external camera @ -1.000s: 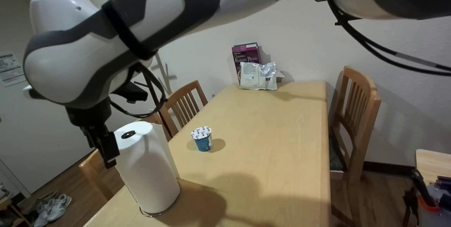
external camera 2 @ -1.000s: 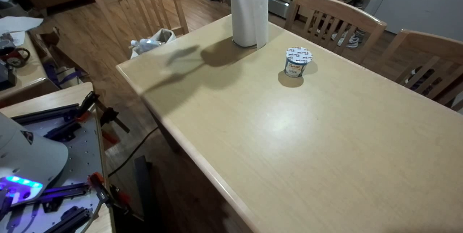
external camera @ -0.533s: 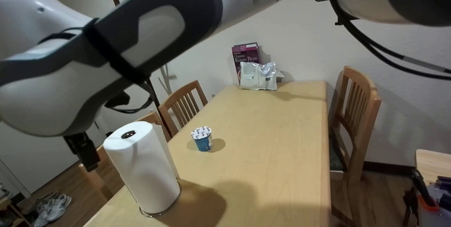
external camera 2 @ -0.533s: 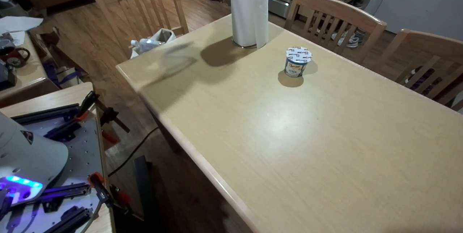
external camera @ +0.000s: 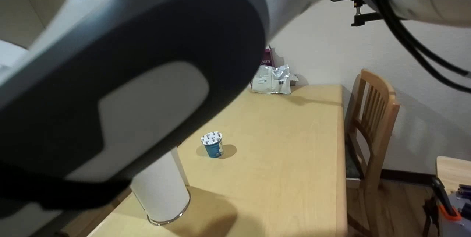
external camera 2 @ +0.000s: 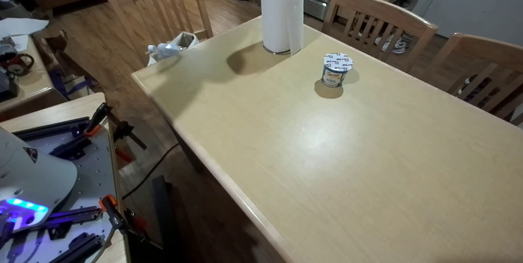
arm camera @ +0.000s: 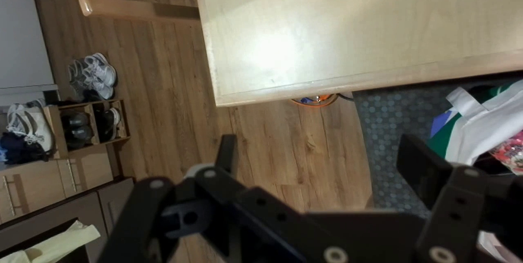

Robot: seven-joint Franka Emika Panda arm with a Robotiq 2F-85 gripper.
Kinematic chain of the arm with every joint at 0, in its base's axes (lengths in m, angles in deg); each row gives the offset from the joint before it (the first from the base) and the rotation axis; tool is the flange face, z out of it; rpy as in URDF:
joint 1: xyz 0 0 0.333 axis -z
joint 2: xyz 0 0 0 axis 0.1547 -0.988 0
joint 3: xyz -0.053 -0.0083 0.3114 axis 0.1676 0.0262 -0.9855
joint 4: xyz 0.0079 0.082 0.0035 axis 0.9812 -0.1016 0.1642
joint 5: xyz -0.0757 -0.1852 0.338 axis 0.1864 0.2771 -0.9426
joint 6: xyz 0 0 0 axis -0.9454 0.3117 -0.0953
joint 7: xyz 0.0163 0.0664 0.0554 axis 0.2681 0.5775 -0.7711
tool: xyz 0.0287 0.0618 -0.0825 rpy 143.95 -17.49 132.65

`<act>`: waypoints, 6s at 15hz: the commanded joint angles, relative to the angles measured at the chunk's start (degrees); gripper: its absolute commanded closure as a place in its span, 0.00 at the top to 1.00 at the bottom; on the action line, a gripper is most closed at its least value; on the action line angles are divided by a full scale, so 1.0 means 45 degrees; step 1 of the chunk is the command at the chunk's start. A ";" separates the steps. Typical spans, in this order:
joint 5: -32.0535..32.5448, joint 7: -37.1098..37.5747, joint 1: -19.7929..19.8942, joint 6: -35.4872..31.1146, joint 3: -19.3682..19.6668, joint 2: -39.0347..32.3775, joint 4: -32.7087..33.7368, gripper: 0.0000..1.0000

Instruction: Move the tissue roll to the top left corner of the table and put the bottle on the chair on the table

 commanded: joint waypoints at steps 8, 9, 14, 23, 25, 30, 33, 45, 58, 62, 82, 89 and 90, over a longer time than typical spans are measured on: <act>-0.0399 0.0314 -0.0073 0.0446 -0.0037 0.0020 0.0028 1.00; -0.0568 0.0405 -0.0145 0.0648 -0.0078 0.0058 -0.0048 1.00; -0.1927 0.1877 -0.0540 0.2348 -0.0547 0.0907 -0.1256 1.00; -0.4888 0.3552 0.0114 0.0440 -0.3147 0.2343 -0.5589 1.00; -0.4218 0.3627 0.0201 0.0945 -0.3336 0.1622 -0.4530 1.00; -0.4546 0.3304 0.0794 0.0264 -0.4092 0.1340 -0.5096 1.00; -0.4933 0.3084 0.1325 -0.0637 -0.4693 0.0761 -0.5481 1.00; -0.4400 0.0625 0.2177 -0.0100 -0.6090 -0.0877 -0.4996 1.00; -0.4237 -0.5077 0.2330 0.0554 -0.6776 -0.2057 -0.4103 1.00; -0.3483 -0.7147 0.2198 -0.0646 -0.6641 -0.2480 -0.3917 1.00; -0.2618 -1.1649 0.2356 -0.2627 -0.6471 -0.4329 -0.3016 1.00; -0.3039 -1.2616 0.2076 -0.2113 -0.6388 -0.4498 -0.3003 1.00; -0.3036 -1.2615 0.2067 -0.2065 -0.6362 -0.4523 -0.2999 1.00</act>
